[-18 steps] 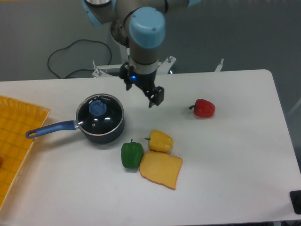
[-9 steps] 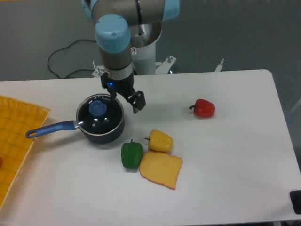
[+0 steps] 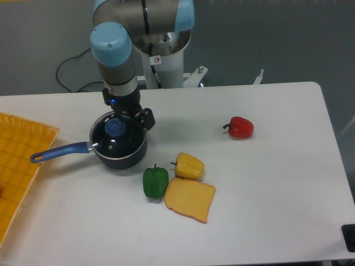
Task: Open the lid
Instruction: 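Lower the gripper onto the blue knob and close on it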
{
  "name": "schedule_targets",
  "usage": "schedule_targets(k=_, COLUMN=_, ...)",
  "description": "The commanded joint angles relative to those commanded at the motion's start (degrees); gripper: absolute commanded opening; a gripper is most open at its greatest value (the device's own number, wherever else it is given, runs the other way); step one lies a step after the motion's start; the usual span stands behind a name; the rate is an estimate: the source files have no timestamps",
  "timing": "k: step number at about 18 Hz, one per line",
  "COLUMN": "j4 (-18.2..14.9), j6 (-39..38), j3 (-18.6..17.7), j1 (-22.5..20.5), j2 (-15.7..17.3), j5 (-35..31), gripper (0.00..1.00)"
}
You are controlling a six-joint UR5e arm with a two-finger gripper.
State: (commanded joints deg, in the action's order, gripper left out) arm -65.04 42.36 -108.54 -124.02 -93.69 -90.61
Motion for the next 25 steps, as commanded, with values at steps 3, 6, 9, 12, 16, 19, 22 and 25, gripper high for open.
schedule_targets(k=3, j4=1.49, j6=-0.96, j3=-1.32, j1=0.18, j2=-0.09, j5=0.0, gripper=1.0)
schedule_targets(k=6, j4=4.82, j6=-2.37, j3=-3.34, j1=2.01, j2=-0.7, j5=-0.26, gripper=1.0)
schedule_targets(k=9, j4=5.1, j6=-2.98, j3=-3.52, j1=3.08, j2=-1.23, j5=-1.84, gripper=1.0)
schedule_targets(k=12, j4=5.36, j6=-4.83, j3=-3.43, j1=3.51, j2=-2.11, j5=-2.02, gripper=1.0)
schedule_targets(k=16, j4=5.36, j6=-4.83, j3=-3.52, j1=4.04, j2=-2.46, j5=-2.02, gripper=1.0)
schedule_targets(k=19, j4=5.36, j6=-4.92, j3=-3.52, j1=4.13, j2=-2.46, j5=-2.02, gripper=1.0)
schedule_targets(k=22, j4=5.36, j6=-4.92, j3=-3.61, j1=4.83, j2=-2.72, j5=-2.28, gripper=1.0)
schedule_targets(k=25, j4=5.28, j6=-5.1, j3=-3.69, j1=5.1, j2=-2.99, j5=-2.55, gripper=1.0)
